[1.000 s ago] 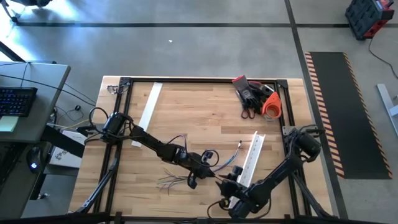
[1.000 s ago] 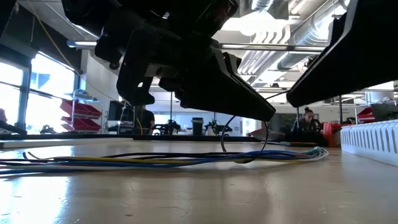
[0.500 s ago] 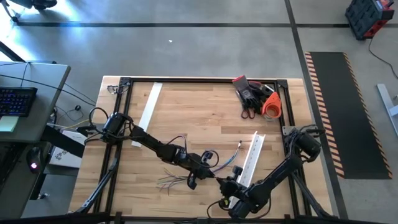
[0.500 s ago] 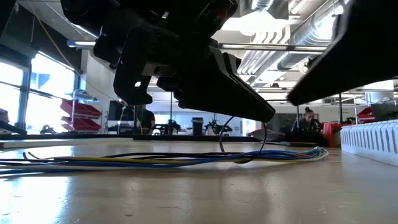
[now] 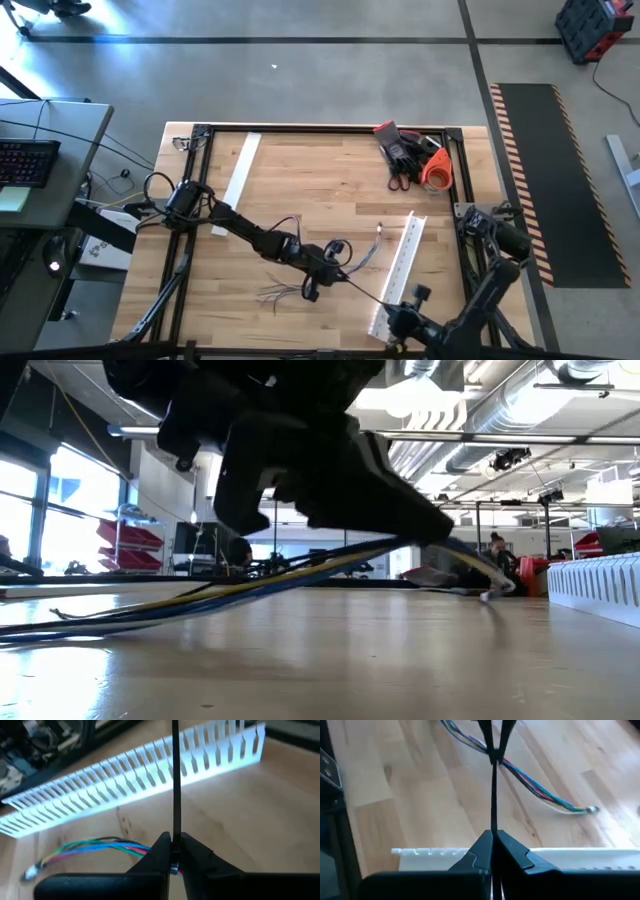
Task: Ziptie cables
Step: Wrap the colored cables with the black zip tie
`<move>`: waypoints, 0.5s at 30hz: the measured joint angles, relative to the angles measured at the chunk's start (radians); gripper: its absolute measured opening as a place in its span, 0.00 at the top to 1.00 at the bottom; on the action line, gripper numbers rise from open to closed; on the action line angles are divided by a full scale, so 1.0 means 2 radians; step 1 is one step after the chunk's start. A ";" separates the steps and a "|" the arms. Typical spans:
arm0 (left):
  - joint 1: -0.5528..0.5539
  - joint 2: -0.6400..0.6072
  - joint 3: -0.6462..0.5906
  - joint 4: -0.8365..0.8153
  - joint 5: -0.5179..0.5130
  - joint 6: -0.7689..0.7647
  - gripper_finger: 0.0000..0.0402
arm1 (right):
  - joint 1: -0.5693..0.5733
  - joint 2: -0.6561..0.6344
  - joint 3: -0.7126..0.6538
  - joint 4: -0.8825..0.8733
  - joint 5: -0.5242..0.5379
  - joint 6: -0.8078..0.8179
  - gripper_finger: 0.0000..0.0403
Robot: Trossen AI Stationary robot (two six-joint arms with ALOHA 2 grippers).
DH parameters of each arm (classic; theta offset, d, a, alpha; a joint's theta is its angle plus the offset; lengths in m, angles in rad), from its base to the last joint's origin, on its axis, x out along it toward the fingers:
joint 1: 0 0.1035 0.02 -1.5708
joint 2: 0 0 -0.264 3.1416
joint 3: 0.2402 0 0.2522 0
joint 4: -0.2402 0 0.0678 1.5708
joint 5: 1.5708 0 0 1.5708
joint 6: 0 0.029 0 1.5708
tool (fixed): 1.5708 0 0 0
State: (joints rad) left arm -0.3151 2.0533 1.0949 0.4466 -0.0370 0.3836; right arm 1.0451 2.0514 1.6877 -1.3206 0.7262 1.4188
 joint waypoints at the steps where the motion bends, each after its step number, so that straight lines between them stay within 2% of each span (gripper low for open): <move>1: 0.000 0.000 0.000 0.002 0.002 0.000 0.98 | 0.006 0.000 0.010 -0.009 -0.004 0.004 1.00; 7: 0.002 0.005 -0.006 -0.026 -0.002 -0.001 0.98 | 0.041 0.000 0.059 -0.054 -0.085 0.019 1.00; 12: 0.007 0.005 -0.015 -0.015 -0.004 -0.006 0.98 | 0.055 0.000 0.079 -0.101 -0.083 0.063 1.00; 15: 0.007 0.015 -0.017 -0.019 -0.009 -0.010 0.98 | 0.055 0.000 0.079 -0.100 -0.074 0.072 1.00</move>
State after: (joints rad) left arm -0.3004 2.0825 1.0614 0.4083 -0.0553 0.3630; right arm 1.1555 2.0514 1.8454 -1.5204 0.5784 1.5627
